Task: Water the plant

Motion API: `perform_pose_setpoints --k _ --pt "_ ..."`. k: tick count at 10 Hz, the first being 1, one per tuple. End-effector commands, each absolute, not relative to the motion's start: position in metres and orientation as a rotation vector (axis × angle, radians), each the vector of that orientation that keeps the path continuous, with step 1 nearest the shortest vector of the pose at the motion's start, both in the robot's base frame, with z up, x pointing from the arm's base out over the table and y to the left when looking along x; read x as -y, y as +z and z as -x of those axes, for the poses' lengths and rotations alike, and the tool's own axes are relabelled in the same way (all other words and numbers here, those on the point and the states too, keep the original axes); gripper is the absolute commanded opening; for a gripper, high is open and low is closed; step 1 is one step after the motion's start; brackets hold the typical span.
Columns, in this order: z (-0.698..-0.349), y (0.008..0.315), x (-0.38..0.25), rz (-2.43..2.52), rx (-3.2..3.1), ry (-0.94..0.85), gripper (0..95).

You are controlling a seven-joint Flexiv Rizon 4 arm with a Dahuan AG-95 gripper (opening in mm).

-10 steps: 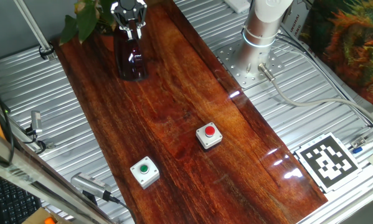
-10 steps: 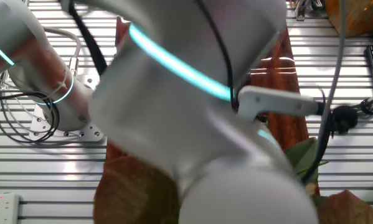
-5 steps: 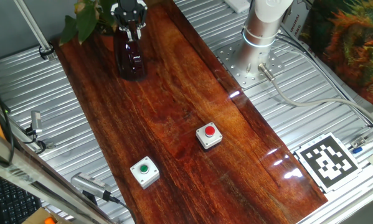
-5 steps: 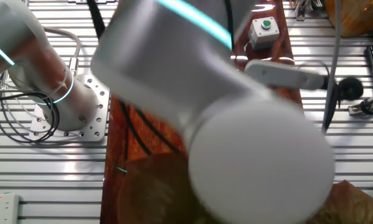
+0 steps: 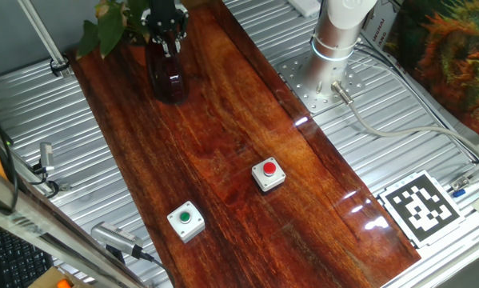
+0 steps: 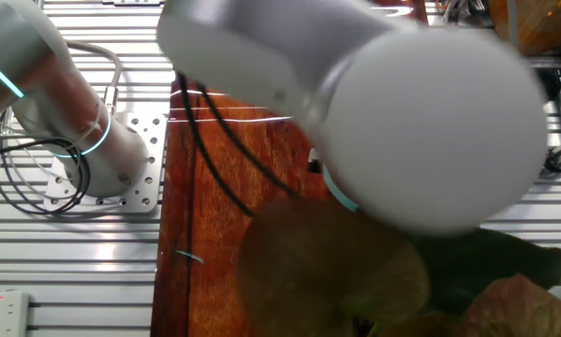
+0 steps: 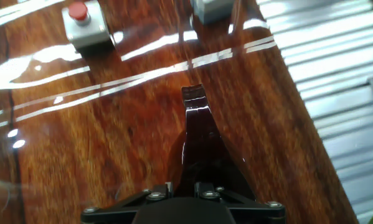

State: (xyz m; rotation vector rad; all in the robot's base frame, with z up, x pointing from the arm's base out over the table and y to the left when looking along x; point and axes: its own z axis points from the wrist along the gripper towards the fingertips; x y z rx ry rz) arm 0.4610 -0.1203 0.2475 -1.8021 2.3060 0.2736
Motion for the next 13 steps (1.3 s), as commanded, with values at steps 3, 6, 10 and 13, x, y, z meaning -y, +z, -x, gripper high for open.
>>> perform_pose_setpoints --k 3,6,10,13 --pt "-0.469 0.232 0.109 1.870 -2.424 0.183 0.0" --pt "-0.472 0.223 0.090 1.870 -2.491 0.146 0.0" --pt "-0.472 0.207 0.054 1.810 -2.566 0.108 0.0" --pt "-0.467 0.194 0.025 1.792 -2.594 0.083 0.0"
